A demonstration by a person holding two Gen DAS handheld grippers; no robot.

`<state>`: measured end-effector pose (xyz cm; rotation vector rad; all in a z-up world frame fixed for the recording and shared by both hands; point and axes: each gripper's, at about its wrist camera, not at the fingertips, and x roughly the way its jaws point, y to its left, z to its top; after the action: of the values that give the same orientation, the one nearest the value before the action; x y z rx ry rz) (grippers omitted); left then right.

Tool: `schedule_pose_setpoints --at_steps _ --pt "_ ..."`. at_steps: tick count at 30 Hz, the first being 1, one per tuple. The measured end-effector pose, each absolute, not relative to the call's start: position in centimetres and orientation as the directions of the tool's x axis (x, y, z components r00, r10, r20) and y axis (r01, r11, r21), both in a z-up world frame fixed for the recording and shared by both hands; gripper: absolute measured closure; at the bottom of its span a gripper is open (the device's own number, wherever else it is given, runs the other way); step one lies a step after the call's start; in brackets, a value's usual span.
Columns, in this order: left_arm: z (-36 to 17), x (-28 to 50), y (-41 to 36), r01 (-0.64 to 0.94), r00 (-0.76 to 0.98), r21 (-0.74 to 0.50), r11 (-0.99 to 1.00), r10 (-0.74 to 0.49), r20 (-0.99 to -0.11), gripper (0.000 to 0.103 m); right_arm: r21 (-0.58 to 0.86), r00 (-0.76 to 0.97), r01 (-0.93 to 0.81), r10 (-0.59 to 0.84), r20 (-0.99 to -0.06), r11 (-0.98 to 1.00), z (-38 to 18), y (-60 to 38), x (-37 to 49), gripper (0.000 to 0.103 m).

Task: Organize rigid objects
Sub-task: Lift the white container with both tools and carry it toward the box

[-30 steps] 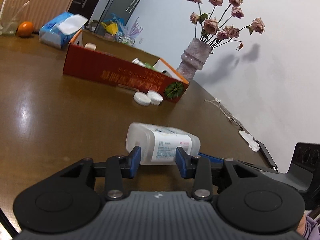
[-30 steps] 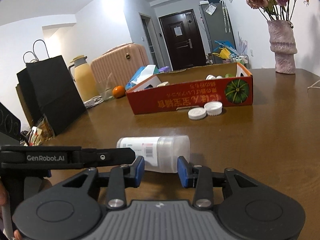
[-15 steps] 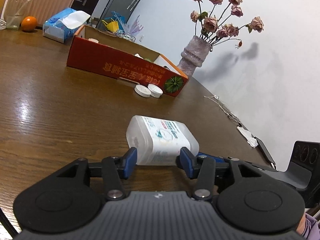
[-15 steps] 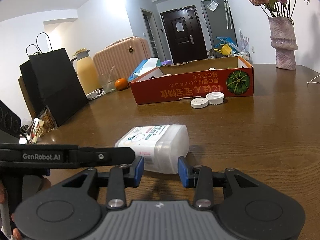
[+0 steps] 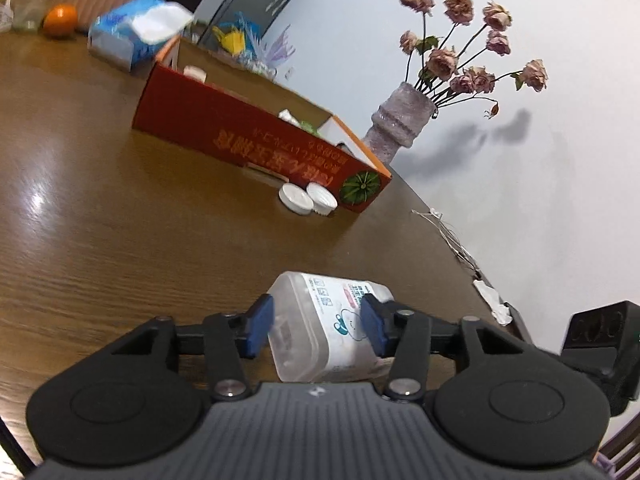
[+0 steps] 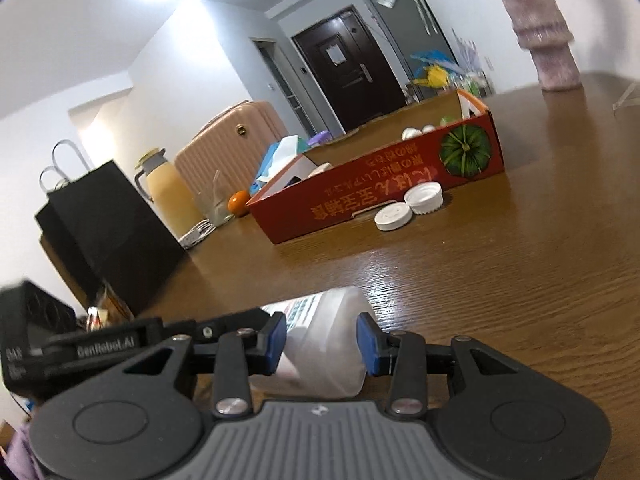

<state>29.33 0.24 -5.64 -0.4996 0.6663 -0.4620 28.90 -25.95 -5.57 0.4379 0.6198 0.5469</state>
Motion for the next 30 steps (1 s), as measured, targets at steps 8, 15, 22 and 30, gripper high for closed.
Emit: schedule_pose_setpoints --at_steps 8,15,22,30 --pt "-4.7 31.1 1.5 0.221 0.729 -0.635 0.74 -0.558 -0.397 0.067 0.562 0.677 -0.335 0.608 -0.415 0.757 -5.1 -26.2 31.9 0.077" --pt "-0.5 35.9 1.9 0.273 0.765 -0.629 0.728 -0.561 -0.317 0.067 0.536 0.703 -0.369 0.606 -0.374 0.759 -2.1 -25.6 36.8 0.077" --pt "3.8 43.2 0.7 0.301 0.805 -0.581 0.756 -0.528 -0.271 0.067 0.513 0.738 -0.385 0.59 -0.328 0.767 1.2 -25.4 43.8 0.077" --pt "3.2 53.2 -1.0 0.22 0.808 -0.586 0.78 -0.482 -0.337 0.067 0.526 0.732 -0.328 0.563 -0.383 0.785 1.5 -26.0 53.8 0.078"
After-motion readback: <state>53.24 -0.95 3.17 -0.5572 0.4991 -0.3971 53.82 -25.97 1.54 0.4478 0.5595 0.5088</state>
